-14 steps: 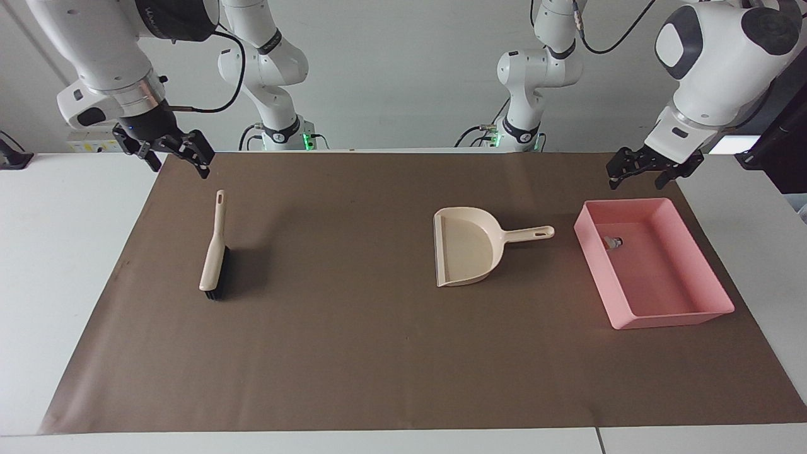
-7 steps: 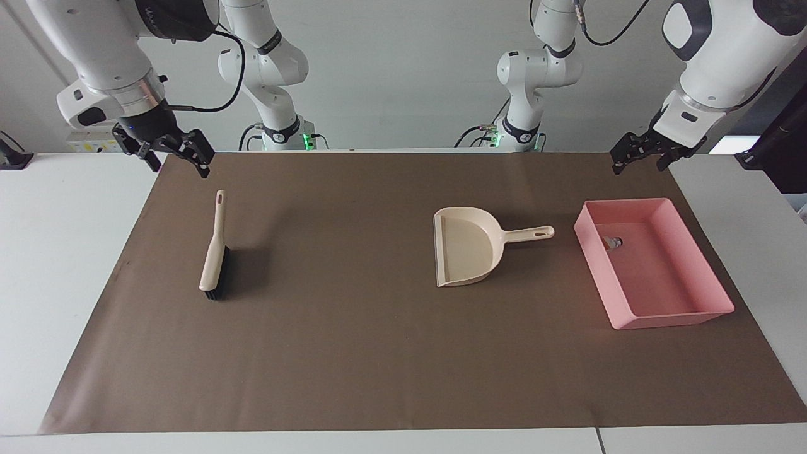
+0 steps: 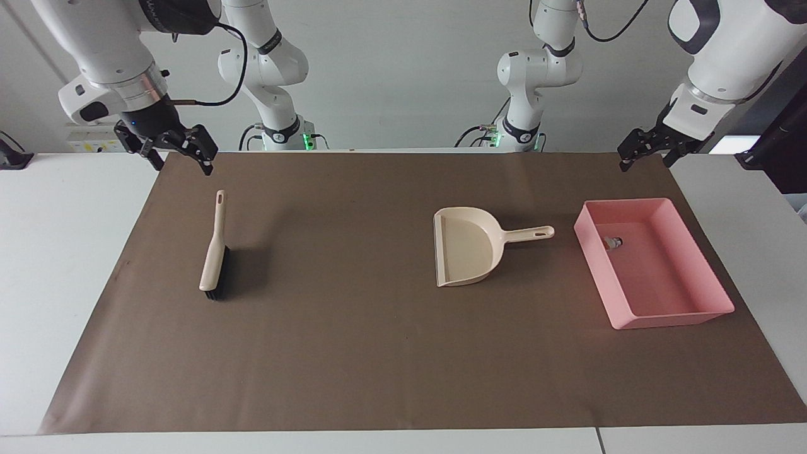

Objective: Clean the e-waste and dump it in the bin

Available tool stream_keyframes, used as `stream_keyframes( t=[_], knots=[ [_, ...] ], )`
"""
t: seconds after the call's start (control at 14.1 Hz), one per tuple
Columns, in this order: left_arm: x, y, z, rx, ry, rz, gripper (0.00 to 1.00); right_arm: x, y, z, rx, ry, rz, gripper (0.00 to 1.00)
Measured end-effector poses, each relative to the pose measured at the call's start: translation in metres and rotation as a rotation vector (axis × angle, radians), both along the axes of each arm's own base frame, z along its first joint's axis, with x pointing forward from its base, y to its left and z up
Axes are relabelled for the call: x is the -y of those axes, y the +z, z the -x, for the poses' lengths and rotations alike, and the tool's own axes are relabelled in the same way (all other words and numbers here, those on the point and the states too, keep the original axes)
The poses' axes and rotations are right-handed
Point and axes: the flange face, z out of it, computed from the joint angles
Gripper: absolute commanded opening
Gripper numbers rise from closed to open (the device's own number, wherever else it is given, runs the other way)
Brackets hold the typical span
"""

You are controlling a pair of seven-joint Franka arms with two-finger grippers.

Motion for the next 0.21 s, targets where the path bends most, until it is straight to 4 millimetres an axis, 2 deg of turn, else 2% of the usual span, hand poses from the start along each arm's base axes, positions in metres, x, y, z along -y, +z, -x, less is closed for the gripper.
stream_keyframes(
  t=[0.21],
  knots=[
    [0.0000,-0.0004,0.0000,-0.001,0.000,0.000,0.98,-0.0014,-0.0004,0.0005,-0.005,0.001,-0.006,1.00]
  ],
)
